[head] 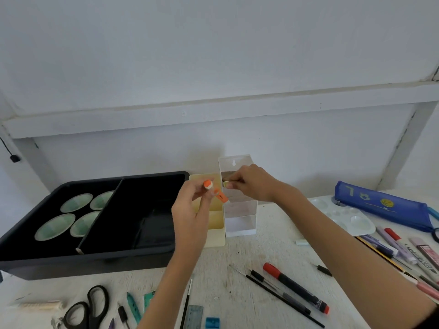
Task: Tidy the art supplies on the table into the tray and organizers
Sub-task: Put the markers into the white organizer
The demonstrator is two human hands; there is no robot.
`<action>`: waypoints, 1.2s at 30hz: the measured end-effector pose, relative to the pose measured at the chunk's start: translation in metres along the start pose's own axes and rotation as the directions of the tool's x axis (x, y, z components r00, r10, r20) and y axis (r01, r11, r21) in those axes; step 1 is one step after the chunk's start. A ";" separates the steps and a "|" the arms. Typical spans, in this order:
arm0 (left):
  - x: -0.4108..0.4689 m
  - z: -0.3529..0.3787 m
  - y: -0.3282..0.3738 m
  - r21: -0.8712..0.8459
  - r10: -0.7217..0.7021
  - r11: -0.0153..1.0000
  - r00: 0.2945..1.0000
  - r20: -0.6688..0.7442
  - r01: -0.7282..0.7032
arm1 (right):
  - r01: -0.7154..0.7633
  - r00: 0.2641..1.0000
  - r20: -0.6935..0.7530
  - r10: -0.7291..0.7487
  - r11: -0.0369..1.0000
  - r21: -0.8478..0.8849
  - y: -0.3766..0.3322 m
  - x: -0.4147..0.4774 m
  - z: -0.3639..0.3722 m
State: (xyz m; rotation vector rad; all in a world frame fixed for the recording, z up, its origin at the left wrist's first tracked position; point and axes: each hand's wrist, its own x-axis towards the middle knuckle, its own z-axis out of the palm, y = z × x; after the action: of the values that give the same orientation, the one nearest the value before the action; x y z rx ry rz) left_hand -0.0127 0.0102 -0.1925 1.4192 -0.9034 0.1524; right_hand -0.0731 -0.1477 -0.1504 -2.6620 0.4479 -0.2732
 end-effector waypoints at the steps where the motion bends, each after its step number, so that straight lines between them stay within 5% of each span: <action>1: -0.007 -0.001 0.000 0.022 0.060 0.998 0.998 0.002 -0.060 | 0.007 1.000 -0.001 -0.007 1.000 0.003 0.000 -0.001 0.000; 6: -0.028 0.001 -0.027 0.205 0.303 0.922 0.941 0.150 -0.329 | 0.013 1.000 -0.003 -0.013 1.000 0.001 0.004 0.000 0.004; 14: -0.023 0.017 -0.049 0.370 0.116 0.893 0.925 0.362 -0.257 | 0.117 0.992 -0.061 -0.114 0.993 0.032 0.011 -0.003 0.011; 22: -0.012 0.031 -0.058 0.470 0.165 0.823 0.925 0.341 -0.320 | 0.260 0.770 -0.601 -0.214 0.966 -0.010 0.034 -0.022 0.021; 27: -0.010 0.033 -0.059 0.468 0.096 0.849 0.943 0.317 -0.244 | 0.175 0.904 -0.387 -0.182 0.983 -0.055 0.057 -0.020 0.024; 31: -0.010 0.039 -0.069 0.505 0.021 0.856 0.984 0.175 -0.108 | 0.167 0.888 -0.433 -0.156 0.986 -0.011 0.063 -0.015 0.035; 36: -0.008 0.044 -0.076 0.717 0.179 0.622 0.949 0.260 -0.314 | 0.155 0.884 -0.447 -0.137 0.988 0.005 0.064 -0.015 0.039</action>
State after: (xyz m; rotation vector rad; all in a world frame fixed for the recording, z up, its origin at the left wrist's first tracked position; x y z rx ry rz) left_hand 0.0073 -0.0408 -0.2612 2.0969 -1.2545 0.7059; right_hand -0.0938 -0.1828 -0.2147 -2.5851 0.3698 -0.9434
